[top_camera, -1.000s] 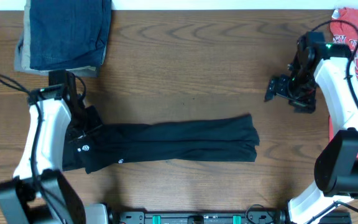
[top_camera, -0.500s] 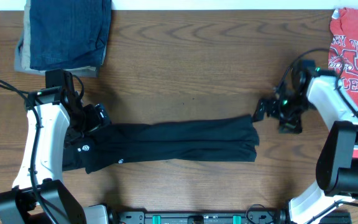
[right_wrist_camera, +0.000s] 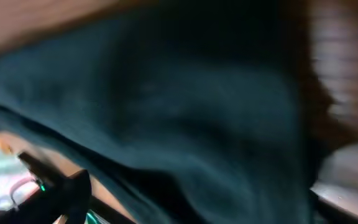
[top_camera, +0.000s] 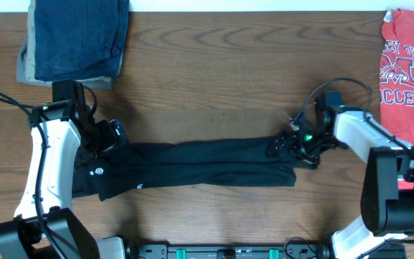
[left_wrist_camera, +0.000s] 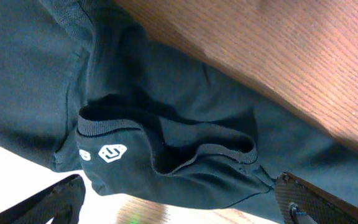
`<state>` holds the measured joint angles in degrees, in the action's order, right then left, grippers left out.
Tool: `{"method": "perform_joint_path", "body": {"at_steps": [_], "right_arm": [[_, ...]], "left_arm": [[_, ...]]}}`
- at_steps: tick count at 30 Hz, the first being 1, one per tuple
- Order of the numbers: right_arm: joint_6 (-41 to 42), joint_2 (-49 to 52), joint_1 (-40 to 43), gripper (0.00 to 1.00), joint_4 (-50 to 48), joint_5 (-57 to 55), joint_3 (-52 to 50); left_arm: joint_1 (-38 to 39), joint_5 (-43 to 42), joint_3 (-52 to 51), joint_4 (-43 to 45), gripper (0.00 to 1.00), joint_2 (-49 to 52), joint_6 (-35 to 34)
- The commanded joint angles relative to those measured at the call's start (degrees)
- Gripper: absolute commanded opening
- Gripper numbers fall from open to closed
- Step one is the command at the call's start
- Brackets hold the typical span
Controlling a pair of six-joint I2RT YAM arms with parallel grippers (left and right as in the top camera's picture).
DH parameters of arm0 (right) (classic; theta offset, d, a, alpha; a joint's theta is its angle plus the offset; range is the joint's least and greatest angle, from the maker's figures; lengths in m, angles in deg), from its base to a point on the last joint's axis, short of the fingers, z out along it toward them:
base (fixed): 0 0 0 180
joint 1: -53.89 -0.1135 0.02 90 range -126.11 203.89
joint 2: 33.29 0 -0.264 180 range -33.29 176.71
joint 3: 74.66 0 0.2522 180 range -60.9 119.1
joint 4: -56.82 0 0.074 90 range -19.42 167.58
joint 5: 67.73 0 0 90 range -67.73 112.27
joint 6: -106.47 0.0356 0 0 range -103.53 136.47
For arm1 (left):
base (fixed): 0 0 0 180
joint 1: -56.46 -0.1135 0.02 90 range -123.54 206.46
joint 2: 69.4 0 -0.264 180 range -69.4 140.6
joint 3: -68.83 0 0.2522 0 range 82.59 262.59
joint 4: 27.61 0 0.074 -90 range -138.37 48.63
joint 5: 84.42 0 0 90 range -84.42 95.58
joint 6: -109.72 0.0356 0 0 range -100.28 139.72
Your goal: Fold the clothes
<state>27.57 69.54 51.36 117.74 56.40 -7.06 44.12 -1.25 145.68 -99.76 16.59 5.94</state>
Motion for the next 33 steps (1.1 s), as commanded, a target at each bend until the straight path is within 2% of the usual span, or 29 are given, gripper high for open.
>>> {"method": "perform_joint_path", "body": {"at_steps": [1,2,5,6,12,16,21,26,33], "right_arm": [[4.7,2.4,-3.3,0.64,-2.7,-2.8,-3.0],[5.3,2.4,-3.7,0.54,-3.1,-3.1,-3.0],[7.2,2.4,-3.5,0.04,-3.3,-4.9,-2.5],[7.2,2.4,-3.3,0.01,-2.8,-5.4,-2.2],[7.1,2.4,2.1,0.01,8.4,-13.3,4.9],[7.1,2.4,6.7,0.01,18.9,-22.5,13.4],[7.1,2.4,9.7,0.01,27.4,-27.9,23.7],[7.1,2.4,8.6,0.01,31.8,-28.6,29.4],[7.1,2.4,0.6,0.01,31.9,-28.1,30.1]], "left_arm": [[-0.1,0.8,0.9,0.0,0.98,-0.3,-0.7],[-0.1,0.8,0.9,0.0,0.98,-0.3,-0.7],[-0.1,0.8,0.9,0.0,0.98,-0.3,-0.7],[-0.1,0.8,0.9,0.0,0.98,-0.3,-0.7],[-0.1,0.8,0.9,-0.1,0.98,-0.3,-0.7],[-0.1,0.8,0.9,-0.1,0.98,-0.3,-0.7],[-0.1,0.8,0.9,-0.1,0.98,-0.3,-0.7],[-0.1,0.8,0.9,-0.1,0.98,-0.3,-0.7],[-0.1,0.8,0.9,-0.1,0.98,-0.3,-0.7]]}}
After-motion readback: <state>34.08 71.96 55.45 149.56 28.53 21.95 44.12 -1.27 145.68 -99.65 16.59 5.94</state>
